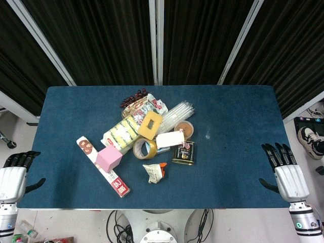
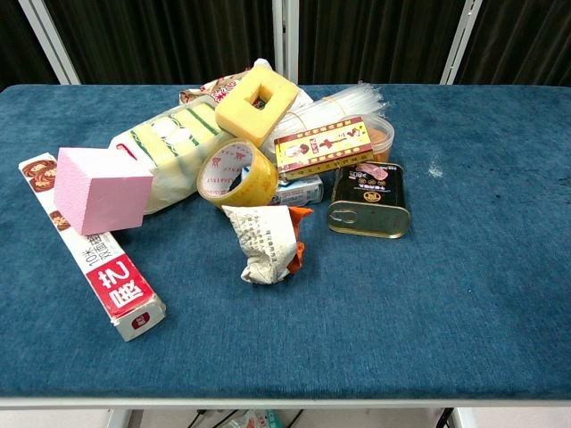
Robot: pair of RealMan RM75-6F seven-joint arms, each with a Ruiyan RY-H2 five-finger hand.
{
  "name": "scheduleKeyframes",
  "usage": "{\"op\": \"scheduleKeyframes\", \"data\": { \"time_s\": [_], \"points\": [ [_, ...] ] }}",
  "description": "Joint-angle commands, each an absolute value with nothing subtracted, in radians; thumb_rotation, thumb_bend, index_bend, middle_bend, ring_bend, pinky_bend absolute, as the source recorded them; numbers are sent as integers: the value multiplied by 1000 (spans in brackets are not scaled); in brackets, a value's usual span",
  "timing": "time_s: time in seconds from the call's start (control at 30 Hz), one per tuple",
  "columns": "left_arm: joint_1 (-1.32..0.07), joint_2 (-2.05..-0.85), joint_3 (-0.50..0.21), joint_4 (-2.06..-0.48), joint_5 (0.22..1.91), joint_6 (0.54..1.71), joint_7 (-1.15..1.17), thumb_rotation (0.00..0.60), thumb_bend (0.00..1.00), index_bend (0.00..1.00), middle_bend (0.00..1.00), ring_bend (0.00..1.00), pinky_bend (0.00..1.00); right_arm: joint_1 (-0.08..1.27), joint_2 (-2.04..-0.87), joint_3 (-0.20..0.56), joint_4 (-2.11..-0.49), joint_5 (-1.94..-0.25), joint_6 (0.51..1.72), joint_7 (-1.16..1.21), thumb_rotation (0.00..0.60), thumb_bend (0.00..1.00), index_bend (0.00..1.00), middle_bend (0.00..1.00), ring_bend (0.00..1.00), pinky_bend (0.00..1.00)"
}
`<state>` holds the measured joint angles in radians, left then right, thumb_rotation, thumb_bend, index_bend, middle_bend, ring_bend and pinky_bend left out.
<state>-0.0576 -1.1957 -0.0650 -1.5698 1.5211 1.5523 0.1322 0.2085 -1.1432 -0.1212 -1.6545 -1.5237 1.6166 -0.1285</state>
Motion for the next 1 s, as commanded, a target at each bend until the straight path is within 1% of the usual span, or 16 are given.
{"op": "scheduleKeyframes", "data": {
  "time_s": [0.03, 0.3, 0.43, 0.57, 0.67, 0.77, 0.87, 1.0],
  "points": [
    [-59, -1195, -65, -1572, 1520, 1551, 134, 600, 7, 245, 246, 222, 216, 208, -1148, -107, -1641, -1538, 1600, -116, 600, 39, 0, 90, 0, 16],
    [-60, -1189, -62, -1586, 1522, 1553, 146, 600, 7, 245, 246, 223, 216, 205, -1150, -84, -1625, -1588, 1578, -94, 600, 40, 0, 90, 0, 16],
    [-59, -1189, -60, -1591, 1522, 1553, 150, 600, 7, 245, 245, 223, 216, 256, -1153, -77, -1639, -1656, 1513, -79, 600, 38, 0, 90, 0, 16],
    [-54, -1189, -58, -1596, 1524, 1565, 151, 600, 7, 245, 246, 222, 216, 360, -1187, -62, -1666, -1729, 1372, -91, 600, 37, 0, 90, 0, 15],
    [-48, -1189, -54, -1599, 1527, 1573, 154, 600, 7, 245, 246, 223, 216, 455, -1245, -35, -1672, -1746, 1236, -97, 600, 37, 0, 90, 0, 15],
    [-41, -1185, -49, -1603, 1530, 1580, 159, 600, 7, 245, 246, 222, 216, 542, -1329, 3, -1647, -1722, 1107, -94, 600, 37, 0, 80, 0, 15],
    [-33, -1180, -47, -1605, 1529, 1592, 157, 600, 7, 245, 246, 222, 216, 624, -1433, 46, -1588, -1668, 984, -80, 600, 36, 0, 51, 0, 15],
    [-25, -1172, -46, -1605, 1528, 1602, 152, 600, 7, 245, 246, 223, 216, 705, -1555, 89, -1497, -1628, 891, -80, 600, 35, 0, 43, 0, 14]
  ]
}}
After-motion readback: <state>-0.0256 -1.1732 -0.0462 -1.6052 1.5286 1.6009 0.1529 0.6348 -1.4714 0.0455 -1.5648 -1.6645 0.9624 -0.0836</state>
